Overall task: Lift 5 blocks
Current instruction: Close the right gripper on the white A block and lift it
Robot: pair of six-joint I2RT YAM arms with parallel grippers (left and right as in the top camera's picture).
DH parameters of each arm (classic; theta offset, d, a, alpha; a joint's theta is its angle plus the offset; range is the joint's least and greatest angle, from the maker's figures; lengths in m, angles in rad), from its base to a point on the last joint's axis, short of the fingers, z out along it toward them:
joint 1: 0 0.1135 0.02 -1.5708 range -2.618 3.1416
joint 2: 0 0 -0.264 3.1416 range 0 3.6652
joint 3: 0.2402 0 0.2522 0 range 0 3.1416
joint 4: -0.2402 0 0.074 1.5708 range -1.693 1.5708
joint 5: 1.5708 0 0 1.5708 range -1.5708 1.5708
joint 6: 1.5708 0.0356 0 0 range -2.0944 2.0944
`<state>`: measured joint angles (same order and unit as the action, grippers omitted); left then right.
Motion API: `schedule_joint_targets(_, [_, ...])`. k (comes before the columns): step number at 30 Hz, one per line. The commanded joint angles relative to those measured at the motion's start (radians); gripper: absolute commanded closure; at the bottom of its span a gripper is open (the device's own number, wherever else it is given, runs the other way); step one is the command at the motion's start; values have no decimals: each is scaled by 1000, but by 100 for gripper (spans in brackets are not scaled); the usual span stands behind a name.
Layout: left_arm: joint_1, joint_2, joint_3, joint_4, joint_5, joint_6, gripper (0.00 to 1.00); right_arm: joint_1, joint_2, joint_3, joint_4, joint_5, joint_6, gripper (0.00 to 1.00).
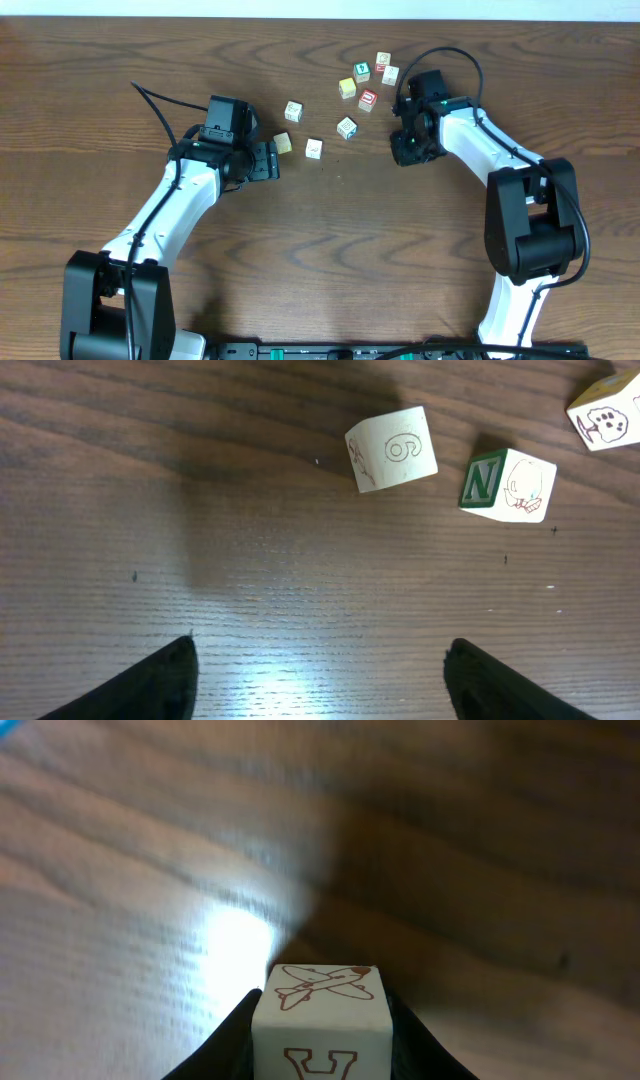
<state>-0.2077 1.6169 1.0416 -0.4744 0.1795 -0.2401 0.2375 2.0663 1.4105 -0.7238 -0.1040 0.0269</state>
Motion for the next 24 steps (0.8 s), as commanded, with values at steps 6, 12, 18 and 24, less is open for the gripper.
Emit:
schedule_joint_targets(6, [-2, 3, 23, 48, -12, 5, 25, 48, -164, 3, -157, -5, 72, 98])
schedule_joint_targets(12, [-14, 3, 23, 81, -13, 6, 25, 105, -301, -45, -203, 39, 120, 98])
schedule_joint_targets(18, [-67, -3, 23, 95, -92, 6, 25, 222, -444, -262, -77, 171, 267, 98])
schedule_joint_targets(24, [-126, -45, 23, 112, -154, 6, 25, 291, -561, -569, 168, 170, 403, 99])
